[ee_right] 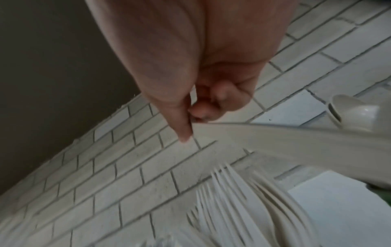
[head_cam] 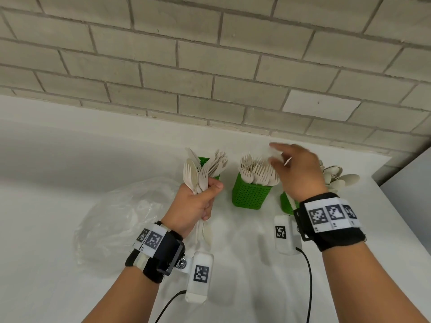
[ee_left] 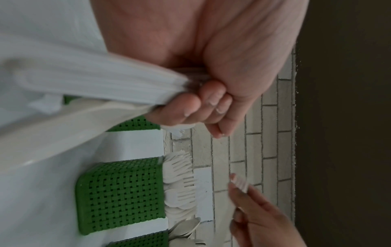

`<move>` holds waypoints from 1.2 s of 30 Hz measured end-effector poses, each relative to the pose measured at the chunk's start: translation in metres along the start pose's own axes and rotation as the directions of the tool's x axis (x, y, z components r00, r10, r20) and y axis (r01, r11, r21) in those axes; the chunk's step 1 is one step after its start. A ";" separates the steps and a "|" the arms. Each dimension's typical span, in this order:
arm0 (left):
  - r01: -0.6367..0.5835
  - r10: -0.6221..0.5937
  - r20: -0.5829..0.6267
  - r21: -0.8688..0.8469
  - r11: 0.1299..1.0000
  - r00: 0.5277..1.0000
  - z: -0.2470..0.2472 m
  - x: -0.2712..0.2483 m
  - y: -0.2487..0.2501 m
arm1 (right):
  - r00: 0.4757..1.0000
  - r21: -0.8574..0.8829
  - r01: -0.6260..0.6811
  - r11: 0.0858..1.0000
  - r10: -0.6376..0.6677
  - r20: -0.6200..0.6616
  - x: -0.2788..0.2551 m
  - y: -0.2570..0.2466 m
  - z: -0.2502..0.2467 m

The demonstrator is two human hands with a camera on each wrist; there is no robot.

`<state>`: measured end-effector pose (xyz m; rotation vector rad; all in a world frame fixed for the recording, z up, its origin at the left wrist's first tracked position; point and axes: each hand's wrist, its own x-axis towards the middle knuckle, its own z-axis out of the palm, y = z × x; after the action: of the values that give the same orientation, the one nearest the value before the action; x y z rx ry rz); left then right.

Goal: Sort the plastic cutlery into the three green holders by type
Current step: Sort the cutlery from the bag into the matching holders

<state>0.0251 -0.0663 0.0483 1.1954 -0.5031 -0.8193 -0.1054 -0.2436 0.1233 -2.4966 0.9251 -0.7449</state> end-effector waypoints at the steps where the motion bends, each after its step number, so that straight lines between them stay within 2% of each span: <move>1: 0.000 0.000 -0.003 -0.004 1.000 1.000 0.000 0.000 0.000 | 0.995 0.088 0.016 0.996 -0.007 -0.099 0.001 -0.001 -0.005; 2: -0.001 0.001 -0.006 -0.007 1.000 1.000 0.000 0.000 0.000 | 0.987 0.178 0.032 0.984 -0.003 -0.162 0.002 -0.003 -0.009; 4: 0.001 -0.001 -0.006 -0.008 1.000 1.000 0.000 0.001 -0.001 | 0.981 0.291 0.046 0.956 0.012 -0.192 0.002 -0.007 -0.013; 10: 0.006 -0.006 0.005 0.000 1.000 1.000 0.001 0.000 -0.001 | 0.960 0.316 0.168 0.934 -0.082 -0.268 -0.003 -0.015 -0.014; 15: 0.006 -0.006 -0.002 0.000 1.000 1.000 -0.002 0.001 0.000 | 0.945 0.395 0.207 0.895 -0.079 -0.317 -0.003 -0.017 -0.014; 17: 0.008 -0.008 0.000 0.000 1.000 1.000 -0.002 0.001 0.000 | 0.932 0.340 0.260 0.904 -0.142 -0.334 -0.001 -0.014 -0.008; 20: 0.008 -0.008 0.005 0.006 1.000 1.000 -0.001 0.000 0.000 | 0.949 0.258 0.264 0.929 -0.201 -0.244 0.002 -0.005 0.011; 22: 0.007 -0.007 0.005 0.005 1.000 1.000 -0.002 -0.001 0.000 | 0.944 0.138 0.295 0.946 -0.265 -0.197 0.001 0.001 0.023; 24: 0.010 -0.010 0.001 0.004 1.000 1.000 -0.003 -0.001 0.000 | 0.926 -0.061 0.327 0.943 -0.332 -0.177 -0.002 0.008 0.033; 27: 0.018 -0.018 0.000 0.002 1.000 1.000 -0.003 -0.001 0.001 | 0.954 -0.409 0.210 0.888 -0.278 -0.114 -0.008 0.019 0.049; 29: 0.028 -0.028 0.005 -0.011 1.000 1.000 -0.002 -0.001 0.003 | 0.978 -0.515 0.179 0.838 -0.208 0.001 -0.015 0.019 0.056; 31: 0.035 -0.034 0.023 -0.032 0.999 0.999 -0.002 -0.001 0.005 | 0.988 -0.543 0.152 0.826 -0.125 0.088 -0.017 0.011 0.057; 33: 0.036 -0.034 0.057 -0.046 0.998 0.998 -0.002 -0.001 0.007 | 0.992 -0.452 0.127 0.883 -0.106 0.072 -0.018 -0.005 0.051; 34: 0.043 -0.040 0.078 -0.047 0.998 0.996 -0.001 -0.002 0.008 | 0.990 -0.342 0.136 0.930 -0.137 0.021 -0.019 -0.015 0.048; 35: 0.056 -0.051 0.099 -0.042 0.998 0.994 -0.001 -0.002 0.008 | 0.989 -0.169 0.146 0.975 -0.150 -0.012 -0.021 -0.026 0.045; 36: 0.067 -0.063 0.123 -0.029 0.997 0.990 0.000 -0.003 0.008 | 0.990 0.059 0.138 0.989 -0.139 0.016 -0.022 -0.037 0.042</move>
<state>0.0257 -0.0630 0.0563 1.1406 -0.5508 -0.9571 -0.0770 -0.1956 0.1014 -2.5327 0.7184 -0.7762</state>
